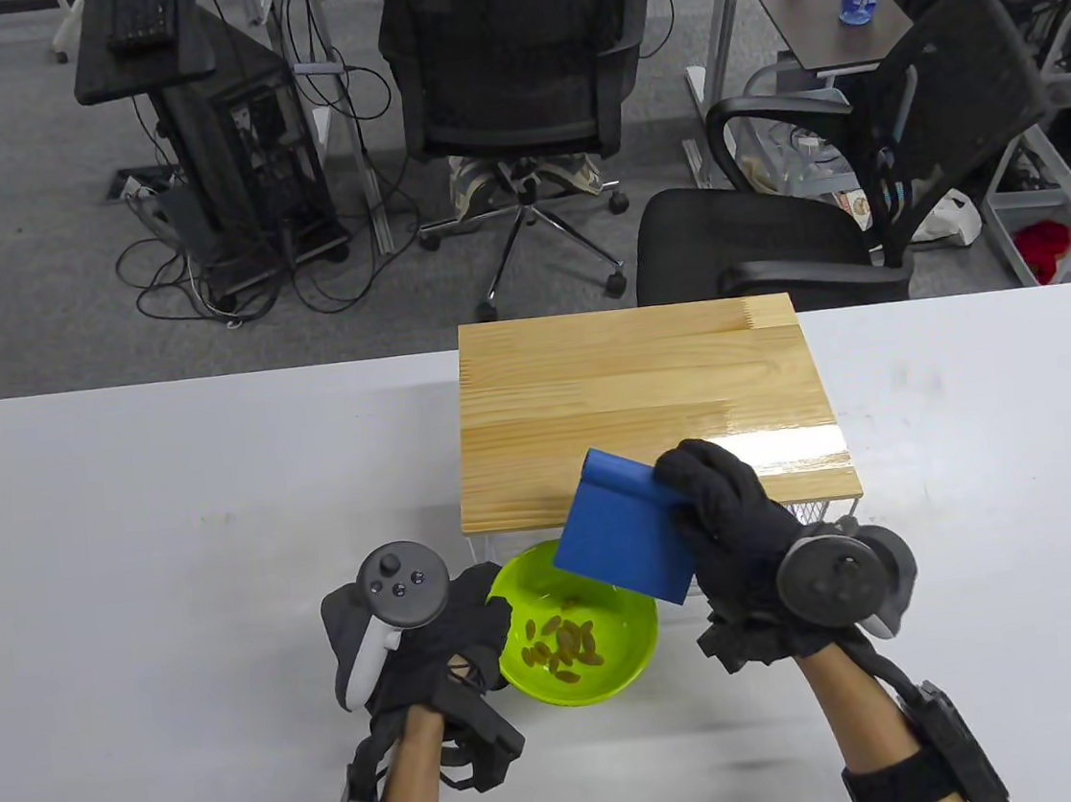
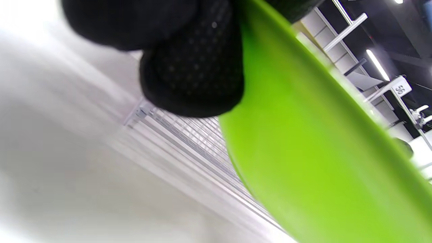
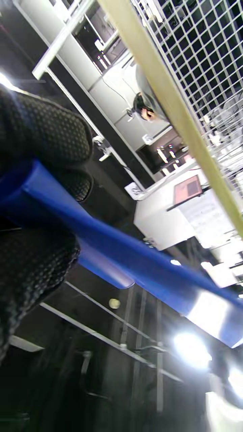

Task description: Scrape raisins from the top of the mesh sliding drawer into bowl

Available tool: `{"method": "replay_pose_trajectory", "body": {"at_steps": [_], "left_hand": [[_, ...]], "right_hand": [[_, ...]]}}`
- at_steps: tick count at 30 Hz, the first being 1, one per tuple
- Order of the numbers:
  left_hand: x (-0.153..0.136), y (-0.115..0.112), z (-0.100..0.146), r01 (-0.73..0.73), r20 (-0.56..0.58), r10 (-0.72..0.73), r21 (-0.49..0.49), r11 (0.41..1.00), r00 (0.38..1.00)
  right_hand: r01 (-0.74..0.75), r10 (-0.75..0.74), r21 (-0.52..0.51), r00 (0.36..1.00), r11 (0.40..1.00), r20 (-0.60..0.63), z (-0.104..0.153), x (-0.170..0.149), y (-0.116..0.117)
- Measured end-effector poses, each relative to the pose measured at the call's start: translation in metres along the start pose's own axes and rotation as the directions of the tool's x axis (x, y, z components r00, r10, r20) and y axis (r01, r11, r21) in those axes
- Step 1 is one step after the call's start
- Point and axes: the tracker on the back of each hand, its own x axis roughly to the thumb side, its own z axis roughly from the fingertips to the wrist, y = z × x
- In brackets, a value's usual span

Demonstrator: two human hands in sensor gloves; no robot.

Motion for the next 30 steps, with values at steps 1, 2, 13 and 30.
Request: {"method": "replay_pose_trajectory", "body": {"at_steps": [1, 2, 13, 30], "left_hand": [[0.001, -0.002, 0.000, 0.013, 0.003, -0.013, -0.005, 1.000, 1.000], [0.001, -0.003, 0.001, 0.023, 0.002, -0.023, -0.006, 1.000, 1.000], [0.010, 0.003, 0.009, 0.054, 0.058, -0.052, -0.023, 0.998, 0.997], [-0.097, 0.082, 0.018, -0.159, -0.216, 0.330, 0.563, 0.811, 0.919]], "right_hand": [[0.037, -0.038, -0.050, 0.999, 0.998, -0.019, 0.004, -0.004, -0.007], [0.061, -0.064, -0.083, 0.997, 0.995, -0.030, 0.005, -0.007, -0.010], [0.122, -0.122, -0.121, 0.992, 0.985, 0.005, 0.003, -0.004, -0.030], [0.151, -0.167, -0.210, 0.984, 0.966, -0.058, 0.002, -0.008, -0.051]]}}
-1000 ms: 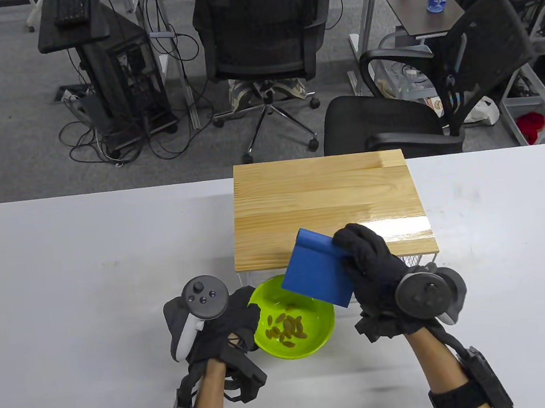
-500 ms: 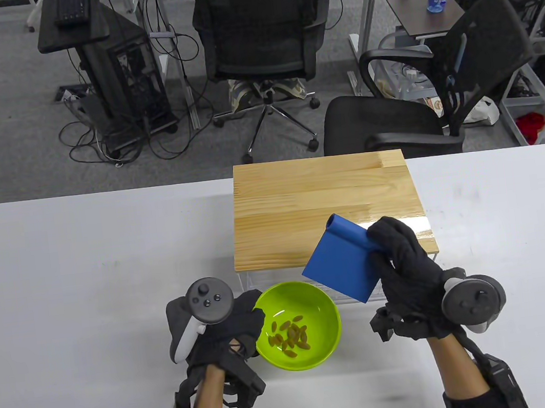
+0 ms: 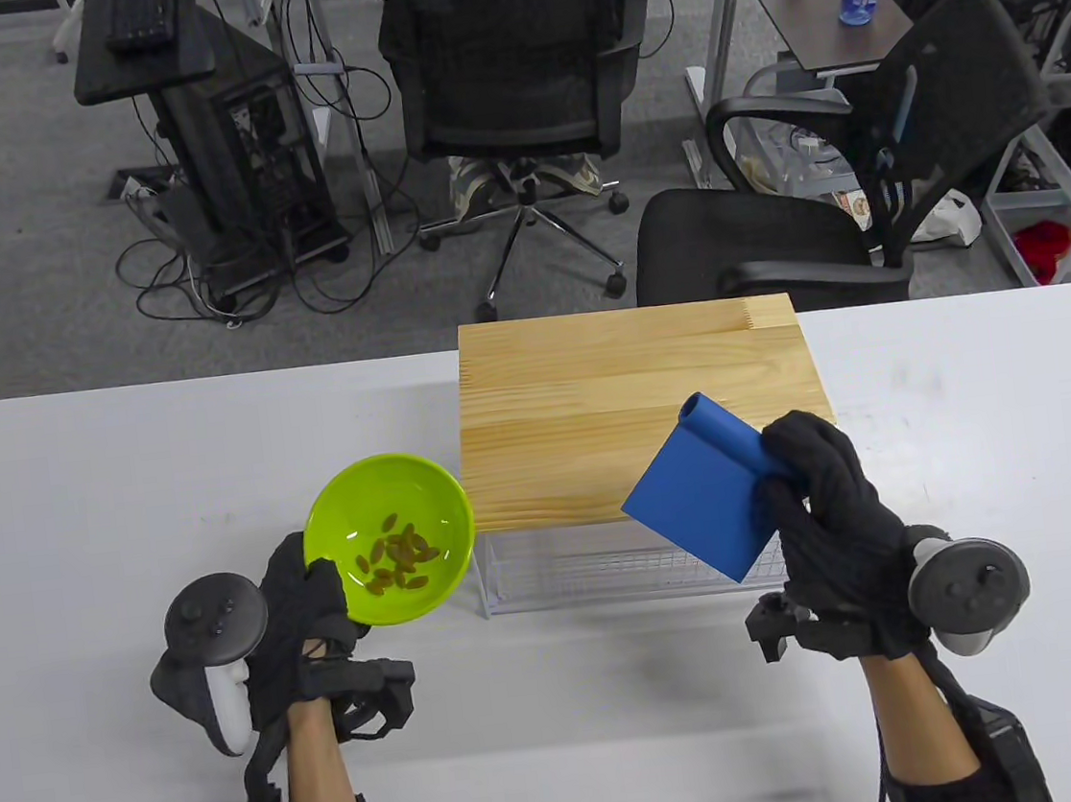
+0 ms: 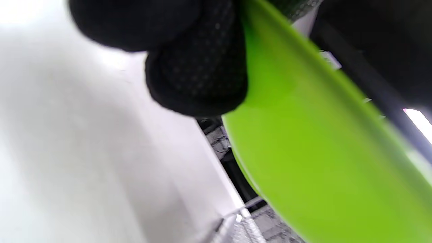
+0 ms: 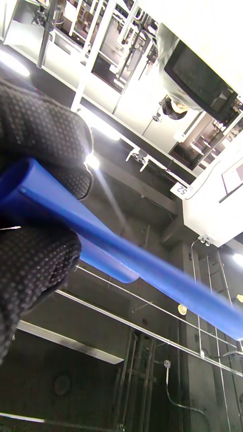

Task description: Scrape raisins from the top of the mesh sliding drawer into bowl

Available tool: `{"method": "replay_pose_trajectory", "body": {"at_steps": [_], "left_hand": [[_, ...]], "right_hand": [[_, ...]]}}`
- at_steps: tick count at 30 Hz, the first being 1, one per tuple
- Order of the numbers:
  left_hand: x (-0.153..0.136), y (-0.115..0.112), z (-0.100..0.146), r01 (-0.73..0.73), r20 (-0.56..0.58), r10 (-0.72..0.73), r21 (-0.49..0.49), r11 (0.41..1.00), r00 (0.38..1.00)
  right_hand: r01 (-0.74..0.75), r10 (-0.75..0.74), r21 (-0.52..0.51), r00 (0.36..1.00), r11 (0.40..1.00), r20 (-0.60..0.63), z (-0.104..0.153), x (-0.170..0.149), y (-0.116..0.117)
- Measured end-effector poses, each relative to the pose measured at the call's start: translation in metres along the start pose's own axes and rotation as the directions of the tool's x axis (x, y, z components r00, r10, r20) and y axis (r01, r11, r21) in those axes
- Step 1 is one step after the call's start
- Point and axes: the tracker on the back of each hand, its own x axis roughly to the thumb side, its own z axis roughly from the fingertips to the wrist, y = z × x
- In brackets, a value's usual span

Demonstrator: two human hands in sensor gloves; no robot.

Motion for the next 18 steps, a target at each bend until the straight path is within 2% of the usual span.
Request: {"method": "replay_pose_trajectory", "body": {"at_steps": [3, 8, 12, 18], "left_hand": [[-0.023, -0.013, -0.015, 0.055, -0.091, -0.053, 0.021, 0.998, 0.994], [-0.048, -0.036, -0.031, 0.056, -0.200, -0.063, -0.038, 0.998, 0.978], [-0.052, -0.046, -0.035, 0.147, -0.214, -0.160, -0.072, 0.986, 0.964], [-0.058, -0.051, -0.039, 0.143, -0.251, -0.169, -0.117, 0.983, 0.953]], "right_hand": [[-0.030, 0.030, -0.010, 1.000, 1.000, -0.006, 0.000, -0.002, -0.001], [-0.083, 0.081, -0.062, 0.996, 0.995, -0.029, 0.000, -0.007, -0.010], [-0.156, 0.143, -0.164, 0.986, 0.974, -0.089, -0.001, -0.016, -0.031], [-0.207, 0.168, -0.259, 0.972, 0.943, -0.167, 0.000, -0.024, -0.051]]}}
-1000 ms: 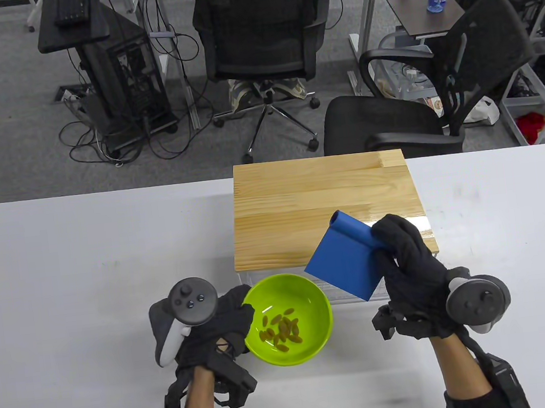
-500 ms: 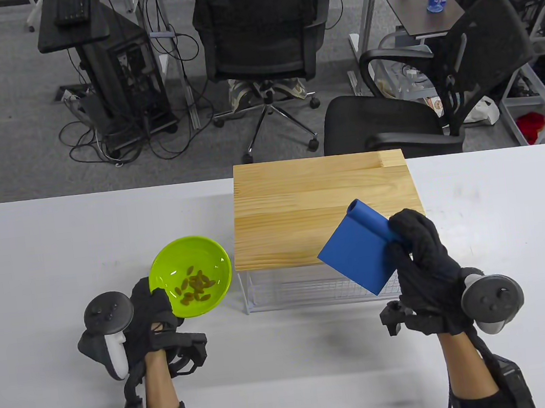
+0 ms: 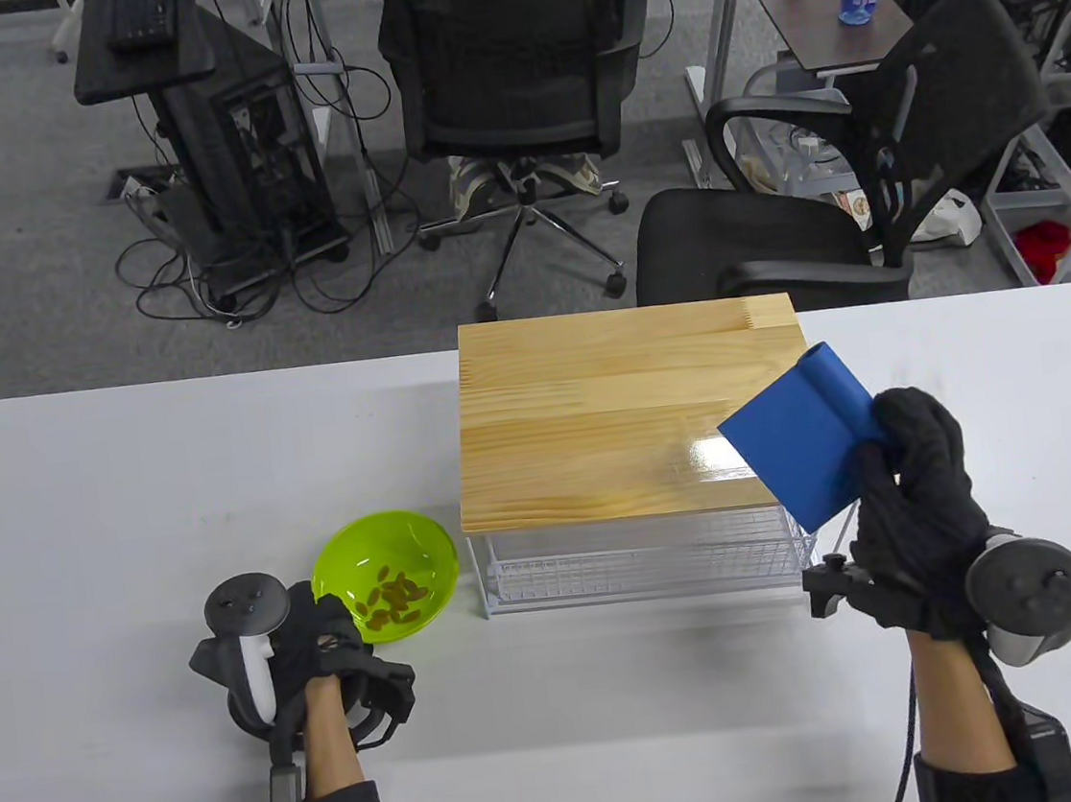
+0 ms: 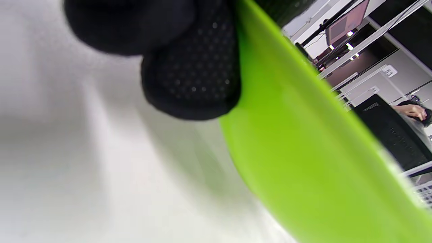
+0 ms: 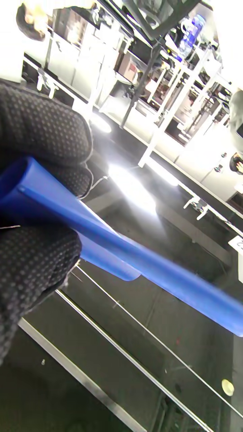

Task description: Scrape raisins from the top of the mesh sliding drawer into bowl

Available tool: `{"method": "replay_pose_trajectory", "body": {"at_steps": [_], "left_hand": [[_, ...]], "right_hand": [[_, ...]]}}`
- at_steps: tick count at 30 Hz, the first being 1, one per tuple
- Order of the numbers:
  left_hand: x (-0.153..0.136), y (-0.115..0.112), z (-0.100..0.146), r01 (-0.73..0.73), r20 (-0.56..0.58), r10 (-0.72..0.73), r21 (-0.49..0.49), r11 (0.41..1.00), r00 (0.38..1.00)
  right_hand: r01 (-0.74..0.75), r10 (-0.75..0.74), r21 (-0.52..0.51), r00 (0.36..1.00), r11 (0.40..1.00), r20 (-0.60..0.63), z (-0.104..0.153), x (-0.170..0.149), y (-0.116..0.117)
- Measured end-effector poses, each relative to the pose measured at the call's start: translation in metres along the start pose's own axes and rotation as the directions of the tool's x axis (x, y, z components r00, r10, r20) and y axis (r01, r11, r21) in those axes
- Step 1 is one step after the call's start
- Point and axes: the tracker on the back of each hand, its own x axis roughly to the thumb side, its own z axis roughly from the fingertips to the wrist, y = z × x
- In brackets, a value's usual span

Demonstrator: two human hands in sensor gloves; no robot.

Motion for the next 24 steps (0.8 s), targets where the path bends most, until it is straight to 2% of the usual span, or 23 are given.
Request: {"method": "replay_pose_trajectory", "body": {"at_steps": [7, 11, 17, 18, 20, 21, 22, 23, 24], "left_hand": [[-0.009, -0.002, -0.006, 0.057, -0.037, -0.056, 0.025, 0.998, 0.998], [-0.013, -0.002, -0.007, 0.048, -0.059, -0.048, 0.005, 0.999, 0.997], [-0.004, 0.001, 0.009, 0.202, -0.057, -0.199, 0.052, 0.978, 0.978], [0.003, 0.006, 0.018, 0.231, -0.046, -0.228, 0.091, 0.969, 0.973], [0.023, 0.017, 0.041, 0.297, 0.006, -0.312, 0.298, 0.907, 0.950], [0.037, 0.022, 0.058, 0.292, 0.080, -0.350, 0.401, 0.868, 0.933], [0.052, 0.024, 0.078, 0.246, 0.183, -0.354, 0.439, 0.864, 0.917], [0.060, 0.022, 0.092, 0.208, 0.250, -0.342, 0.442, 0.872, 0.906], [0.073, 0.016, 0.114, 0.148, 0.378, -0.323, 0.424, 0.893, 0.868]], "right_hand": [[-0.012, 0.012, -0.020, 1.000, 1.000, -0.021, 0.000, -0.004, -0.003], [-0.022, 0.021, -0.035, 1.000, 0.999, -0.023, 0.000, -0.004, -0.004], [-0.040, 0.039, -0.059, 0.999, 0.997, -0.031, -0.002, -0.005, -0.011], [-0.037, 0.035, -0.065, 0.999, 0.997, -0.038, -0.002, -0.006, -0.013], [-0.042, 0.038, -0.081, 0.998, 0.996, -0.045, -0.003, -0.007, -0.016], [-0.050, 0.045, -0.096, 0.998, 0.994, -0.044, -0.003, -0.008, -0.018], [-0.066, 0.061, -0.117, 0.997, 0.991, -0.047, -0.004, -0.009, -0.020], [-0.075, 0.070, -0.126, 0.996, 0.989, -0.049, -0.004, -0.010, -0.021], [-0.088, 0.081, -0.136, 0.995, 0.987, -0.058, -0.005, -0.012, -0.024]]}}
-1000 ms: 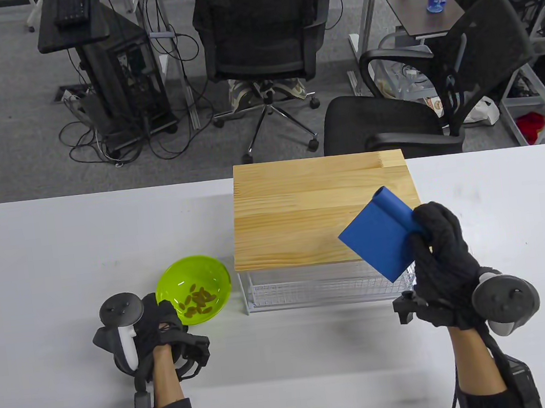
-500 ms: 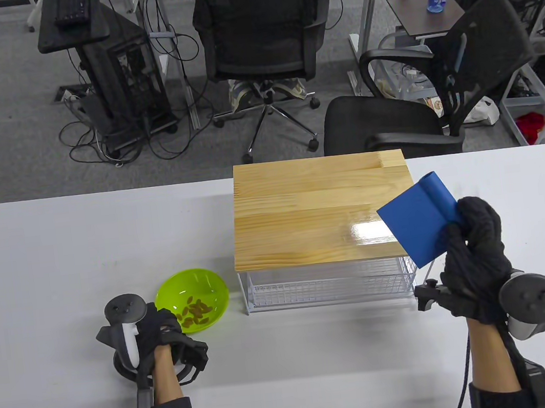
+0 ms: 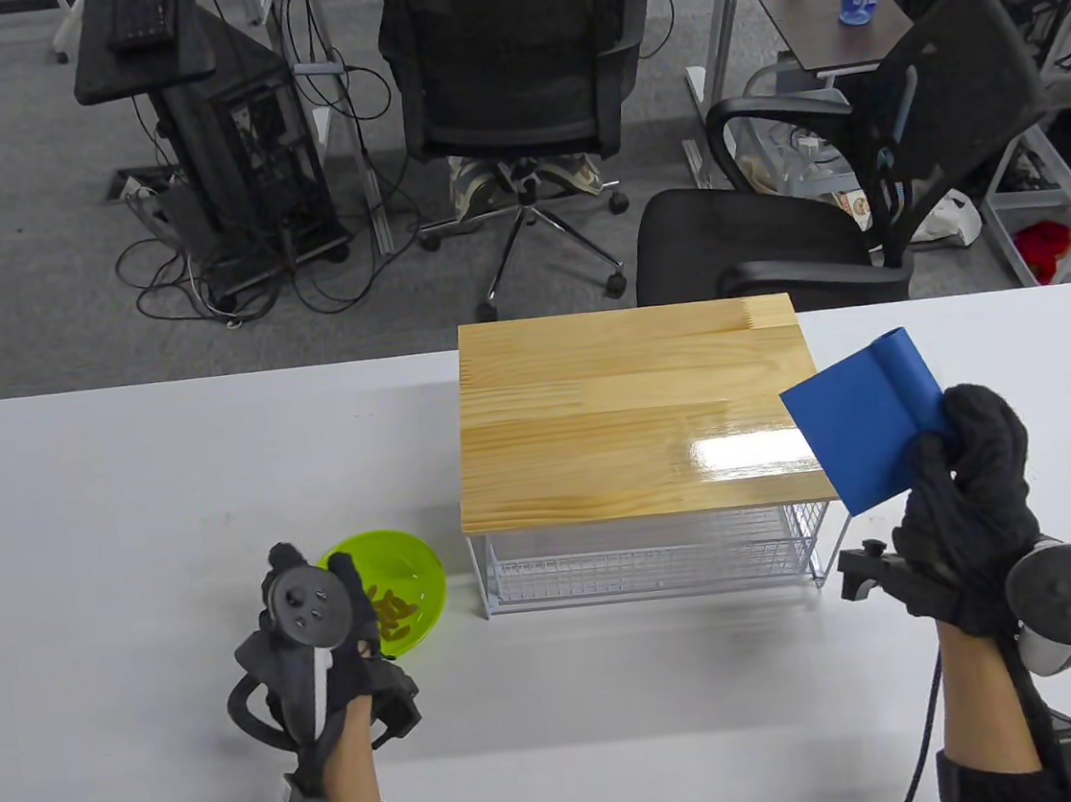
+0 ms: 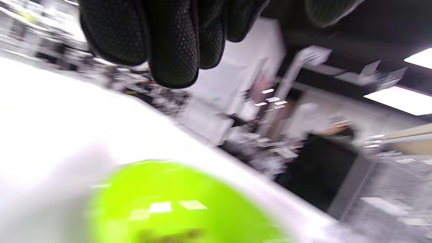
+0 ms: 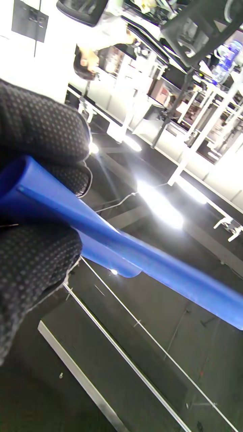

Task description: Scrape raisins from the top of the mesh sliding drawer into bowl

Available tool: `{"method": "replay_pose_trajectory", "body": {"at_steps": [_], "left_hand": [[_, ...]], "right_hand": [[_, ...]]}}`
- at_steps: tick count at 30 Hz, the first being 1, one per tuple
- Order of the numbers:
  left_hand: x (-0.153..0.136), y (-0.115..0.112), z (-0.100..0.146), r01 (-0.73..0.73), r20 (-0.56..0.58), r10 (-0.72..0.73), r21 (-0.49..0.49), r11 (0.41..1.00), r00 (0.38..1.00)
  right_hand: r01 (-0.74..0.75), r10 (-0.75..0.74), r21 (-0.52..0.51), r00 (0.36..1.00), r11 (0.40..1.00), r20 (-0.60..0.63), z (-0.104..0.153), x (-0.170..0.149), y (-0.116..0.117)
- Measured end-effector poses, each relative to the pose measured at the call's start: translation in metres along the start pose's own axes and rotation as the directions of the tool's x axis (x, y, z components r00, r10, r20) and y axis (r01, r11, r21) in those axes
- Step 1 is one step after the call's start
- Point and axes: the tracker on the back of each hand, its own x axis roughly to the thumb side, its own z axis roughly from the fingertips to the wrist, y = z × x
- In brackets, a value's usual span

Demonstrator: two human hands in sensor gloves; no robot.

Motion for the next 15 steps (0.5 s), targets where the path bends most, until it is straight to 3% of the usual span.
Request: {"method": "replay_pose_trajectory", "body": {"at_steps": [2, 3, 4, 6, 10, 13, 15], "left_hand": [[0.036, 0.001, 0.024, -0.053, 0.258, 0.061, -0.041, 0.998, 0.964], [0.057, -0.004, 0.040, -0.033, 0.401, 0.065, -0.086, 0.996, 0.914], [0.070, -0.008, 0.050, 0.012, 0.479, 0.053, -0.131, 0.991, 0.876], [0.101, -0.025, 0.082, 0.238, 0.647, -0.033, -0.233, 0.943, 0.762], [0.119, -0.065, 0.120, 0.427, 0.816, -0.065, -0.230, 0.874, 0.574], [0.124, -0.085, 0.132, 0.507, 0.855, 0.035, -0.339, 0.792, 0.518], [0.125, -0.090, 0.138, 0.521, 0.860, 0.074, -0.372, 0.768, 0.505]], "right_hand": [[-0.015, 0.015, -0.010, 1.000, 1.000, -0.021, -0.001, -0.005, -0.003], [-0.032, 0.032, -0.008, 0.999, 0.999, -0.030, -0.001, -0.008, -0.003], [-0.050, 0.050, -0.005, 0.998, 0.999, -0.033, -0.002, -0.010, -0.004], [-0.118, 0.118, -0.005, 0.992, 0.993, -0.044, -0.002, -0.020, -0.006], [-0.156, 0.152, -0.027, 0.981, 0.987, -0.123, -0.004, -0.048, -0.008], [-0.218, 0.213, -0.005, 0.958, 0.976, -0.192, -0.001, -0.073, -0.008], [-0.268, 0.265, 0.022, 0.933, 0.963, -0.243, 0.003, -0.092, -0.008]]}}
